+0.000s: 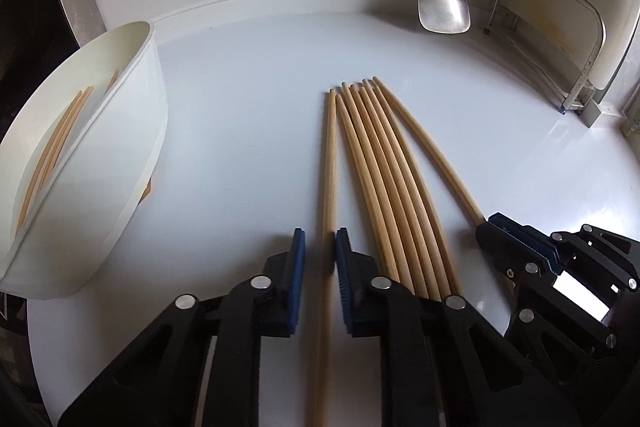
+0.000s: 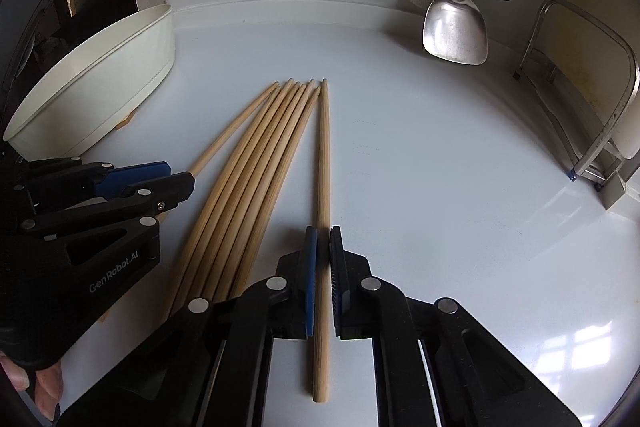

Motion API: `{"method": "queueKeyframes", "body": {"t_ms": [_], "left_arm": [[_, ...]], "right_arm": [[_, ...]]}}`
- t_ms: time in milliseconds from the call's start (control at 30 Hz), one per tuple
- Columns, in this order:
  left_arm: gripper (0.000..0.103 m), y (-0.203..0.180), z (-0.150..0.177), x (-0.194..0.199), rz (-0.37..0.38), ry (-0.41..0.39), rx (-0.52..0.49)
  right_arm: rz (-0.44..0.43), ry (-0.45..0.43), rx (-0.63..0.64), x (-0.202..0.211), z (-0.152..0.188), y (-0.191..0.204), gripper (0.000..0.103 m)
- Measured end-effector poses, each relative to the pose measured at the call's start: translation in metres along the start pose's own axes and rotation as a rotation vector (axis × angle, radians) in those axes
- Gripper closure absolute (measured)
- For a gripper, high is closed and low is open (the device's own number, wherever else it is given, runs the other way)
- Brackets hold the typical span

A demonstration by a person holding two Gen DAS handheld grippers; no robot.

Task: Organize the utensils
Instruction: 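Lift and carry the chopstick in the left tool into the basin while the right tool carries its own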

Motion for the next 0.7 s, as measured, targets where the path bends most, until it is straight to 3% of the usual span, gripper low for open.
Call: {"method": "queueKeyframes", "body": {"t_ms": [433, 700], "left_arm": [[0.096, 0.005, -0.002, 0.013, 0.097, 0.054, -0.003], [0.096, 0.025, -0.018, 0.058, 0.129, 0.014, -0.001]], "right_arm": [[-0.049, -0.007, -0.087, 0.014, -0.003, -0.013, 0.097], [-0.059, -0.016, -0.14, 0.054, -0.018, -0.01, 0.097]]}}
Point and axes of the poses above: each gripper's, at about its wrist camera, not at the fingertips, and x roughly against the way its jaws point, y to its left, z to its underside, the point moved 1 cm from there along -x, roughly the way its jaws point, and after that the axes turned 11 degrees about y, right-handed, at the moved point
